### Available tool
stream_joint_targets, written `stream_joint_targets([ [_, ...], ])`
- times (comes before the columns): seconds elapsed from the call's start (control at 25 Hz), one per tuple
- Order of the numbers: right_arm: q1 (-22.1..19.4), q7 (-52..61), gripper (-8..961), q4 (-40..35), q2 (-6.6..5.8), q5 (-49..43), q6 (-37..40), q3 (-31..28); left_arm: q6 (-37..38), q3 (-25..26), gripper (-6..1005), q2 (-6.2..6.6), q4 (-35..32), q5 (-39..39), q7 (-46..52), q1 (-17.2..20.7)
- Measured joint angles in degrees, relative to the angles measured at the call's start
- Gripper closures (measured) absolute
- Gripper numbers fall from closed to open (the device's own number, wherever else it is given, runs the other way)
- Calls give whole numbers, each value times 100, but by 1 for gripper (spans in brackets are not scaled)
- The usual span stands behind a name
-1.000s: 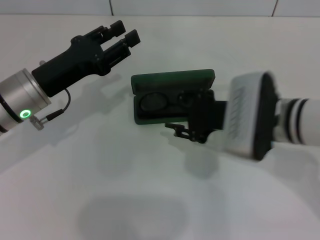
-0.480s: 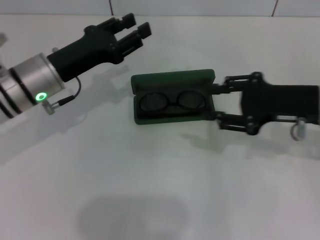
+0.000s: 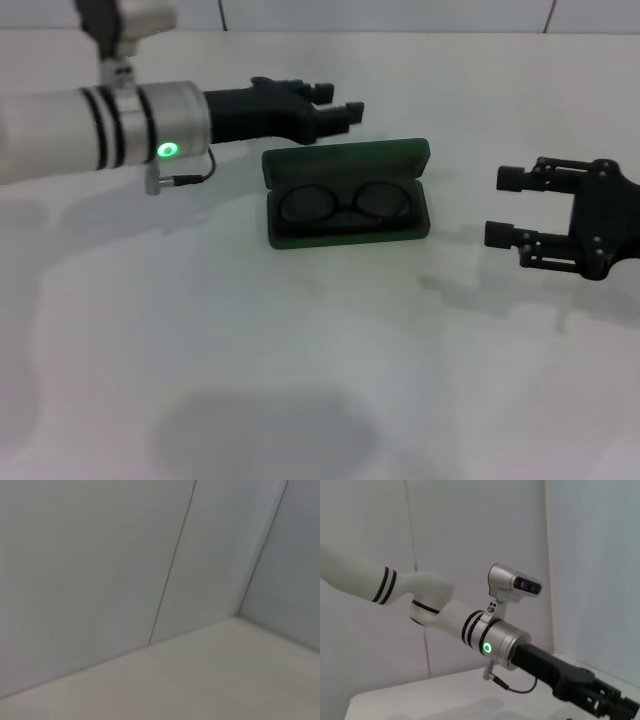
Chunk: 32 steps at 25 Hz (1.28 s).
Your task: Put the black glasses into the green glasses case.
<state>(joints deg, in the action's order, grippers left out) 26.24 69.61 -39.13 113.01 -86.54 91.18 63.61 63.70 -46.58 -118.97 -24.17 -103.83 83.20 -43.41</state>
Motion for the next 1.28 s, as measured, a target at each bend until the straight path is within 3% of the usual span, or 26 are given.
stream_joint_targets([
  [0.04, 0, -2, 432, 16, 2, -4, -5, -24, -123, -4, 438, -23, 0, -175, 97, -97],
  [0.28, -16, -81, 214, 45, 69, -115, -13, -20, -568, -409, 438, -69, 0, -407, 448, -292],
  [0.6, 33, -103, 214, 52, 125, -234, -55, -21, -682, -631, 438, -73, -1, -430, 681, -285],
  [0.96, 34, -105, 218, 73, 154, -282, -235, -5, -544, -1030, 438, -97, -11, -312, 443, 117],
  [1.28, 49, -106, 215, 73, 171, -314, -293, 22, -301, -1423, 438, -115, -7, 537, -473, 457],
])
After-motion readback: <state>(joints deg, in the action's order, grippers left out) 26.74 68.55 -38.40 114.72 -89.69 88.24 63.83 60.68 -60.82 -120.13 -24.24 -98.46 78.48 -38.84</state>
